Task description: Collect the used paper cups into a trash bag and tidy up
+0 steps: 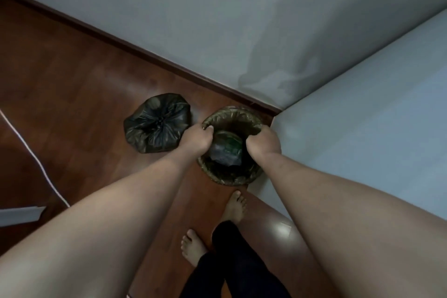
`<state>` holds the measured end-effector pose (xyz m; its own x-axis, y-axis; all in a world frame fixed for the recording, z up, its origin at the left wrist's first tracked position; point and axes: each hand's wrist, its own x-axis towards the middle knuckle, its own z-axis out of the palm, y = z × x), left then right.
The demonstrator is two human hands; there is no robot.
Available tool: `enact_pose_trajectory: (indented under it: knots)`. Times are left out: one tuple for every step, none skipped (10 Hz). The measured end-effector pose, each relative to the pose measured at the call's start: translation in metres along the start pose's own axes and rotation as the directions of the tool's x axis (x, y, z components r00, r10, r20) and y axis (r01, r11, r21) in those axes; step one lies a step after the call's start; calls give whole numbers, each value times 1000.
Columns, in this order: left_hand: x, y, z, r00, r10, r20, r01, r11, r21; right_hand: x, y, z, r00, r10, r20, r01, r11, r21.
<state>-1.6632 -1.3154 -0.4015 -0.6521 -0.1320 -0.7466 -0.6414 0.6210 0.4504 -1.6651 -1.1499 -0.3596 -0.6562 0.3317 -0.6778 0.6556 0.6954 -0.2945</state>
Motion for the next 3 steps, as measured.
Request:
enact_pose_trajectory:
  knots:
    - [-22,7,-23,999,50,-8,-49,998,44,-19,-11,-17,997,-75,12,75,996,-52]
    - [-66,28,-59,994,109,-19,-103,978,181,-50,-27,-46,978,-209,21,210,970,-119]
    - [-102,50,-86,991,122,-46,-110,972,206,-79,-45,-74,952,-305,-9,301,944,-132]
